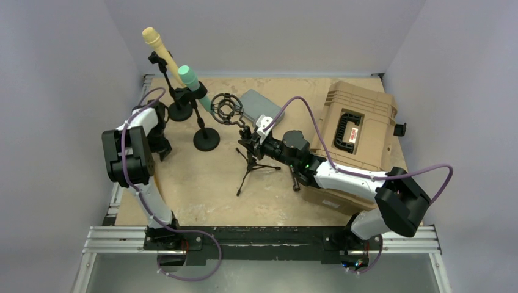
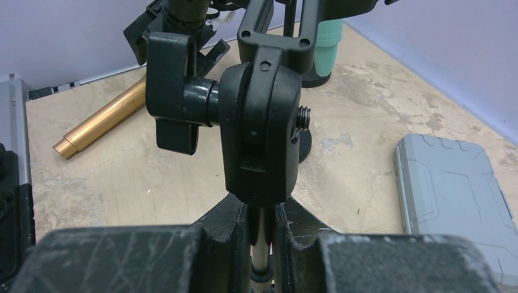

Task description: Remove the microphone from the stand

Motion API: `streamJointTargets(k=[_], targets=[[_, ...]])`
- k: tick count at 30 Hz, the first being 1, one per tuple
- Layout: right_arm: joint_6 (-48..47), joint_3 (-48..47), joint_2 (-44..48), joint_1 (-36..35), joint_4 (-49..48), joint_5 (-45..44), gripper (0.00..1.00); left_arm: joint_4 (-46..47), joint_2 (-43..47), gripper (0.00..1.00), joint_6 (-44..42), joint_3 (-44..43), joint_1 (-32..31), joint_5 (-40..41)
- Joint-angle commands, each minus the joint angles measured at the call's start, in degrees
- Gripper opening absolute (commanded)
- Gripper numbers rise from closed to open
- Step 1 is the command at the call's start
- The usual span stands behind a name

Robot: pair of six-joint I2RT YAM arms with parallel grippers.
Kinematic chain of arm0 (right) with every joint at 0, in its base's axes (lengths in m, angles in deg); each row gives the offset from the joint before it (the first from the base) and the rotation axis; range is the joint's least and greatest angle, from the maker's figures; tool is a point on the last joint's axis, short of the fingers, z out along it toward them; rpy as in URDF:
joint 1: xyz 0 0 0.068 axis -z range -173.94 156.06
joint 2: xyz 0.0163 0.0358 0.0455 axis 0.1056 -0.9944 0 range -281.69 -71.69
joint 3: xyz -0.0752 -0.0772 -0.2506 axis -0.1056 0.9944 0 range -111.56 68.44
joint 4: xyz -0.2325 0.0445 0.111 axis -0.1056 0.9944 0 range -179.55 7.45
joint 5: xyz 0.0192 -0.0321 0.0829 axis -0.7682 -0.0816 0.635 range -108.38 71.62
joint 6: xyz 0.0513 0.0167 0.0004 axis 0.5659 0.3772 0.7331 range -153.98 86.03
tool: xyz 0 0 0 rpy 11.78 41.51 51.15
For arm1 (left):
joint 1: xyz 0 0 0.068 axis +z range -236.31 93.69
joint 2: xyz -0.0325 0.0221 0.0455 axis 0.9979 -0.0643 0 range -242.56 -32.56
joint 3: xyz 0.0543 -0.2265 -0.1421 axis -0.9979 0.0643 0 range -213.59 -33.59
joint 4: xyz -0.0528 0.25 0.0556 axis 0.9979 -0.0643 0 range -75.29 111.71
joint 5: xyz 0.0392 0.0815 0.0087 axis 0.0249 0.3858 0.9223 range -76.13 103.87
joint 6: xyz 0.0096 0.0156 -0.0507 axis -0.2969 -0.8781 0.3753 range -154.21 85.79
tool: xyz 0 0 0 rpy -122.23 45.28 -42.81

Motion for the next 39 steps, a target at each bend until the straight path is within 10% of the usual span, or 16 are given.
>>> streamJointTargets(k=[1,11,31,39], targets=[[-3.54,1.90,-1.93,0.02,9.30,1.07,0.00,0.44,4.62,0.85,0.83,-1.14,0.48,1.44],[-1.78,2.32,-1.98,-0.02,8.01,-0.22,0.00,0.22,23.73,0.97,4.14,2.52,-1.15,-2.26],[19.37,-4.44,-5.70,-7.75,16.34,-24.20,0.00,20.38,65.73,0.92,2.58,16.19,-20.29,-44.41],[20.32,-7.04,-6.19,-10.65,19.35,-24.80,0.23,26.83,69.10,0.96,1.83,21.39,-20.69,-58.62]])
